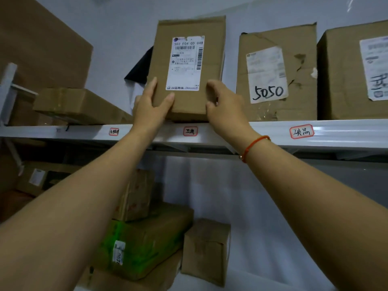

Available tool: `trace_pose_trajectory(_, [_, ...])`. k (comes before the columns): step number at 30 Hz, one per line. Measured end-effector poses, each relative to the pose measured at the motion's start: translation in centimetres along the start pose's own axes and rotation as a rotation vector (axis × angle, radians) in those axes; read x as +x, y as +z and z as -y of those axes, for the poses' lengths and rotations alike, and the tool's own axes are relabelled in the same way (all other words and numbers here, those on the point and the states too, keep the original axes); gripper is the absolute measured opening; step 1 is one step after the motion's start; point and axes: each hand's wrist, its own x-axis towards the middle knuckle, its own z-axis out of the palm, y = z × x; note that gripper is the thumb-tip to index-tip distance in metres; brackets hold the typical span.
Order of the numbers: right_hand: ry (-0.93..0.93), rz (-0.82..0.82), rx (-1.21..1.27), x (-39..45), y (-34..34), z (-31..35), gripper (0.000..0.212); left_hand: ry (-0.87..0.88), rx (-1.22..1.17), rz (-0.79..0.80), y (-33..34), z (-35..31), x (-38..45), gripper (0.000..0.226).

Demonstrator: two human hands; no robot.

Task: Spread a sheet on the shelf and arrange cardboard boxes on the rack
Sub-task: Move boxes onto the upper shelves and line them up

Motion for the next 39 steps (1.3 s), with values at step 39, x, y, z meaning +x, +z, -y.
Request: trace_pose_trajectory(39, [0.362,0.187,-0.471,-19.3,17.2,-22.4,0.026,0.008,0.563,0.334,13.3,22.0,-18.0,0.017])
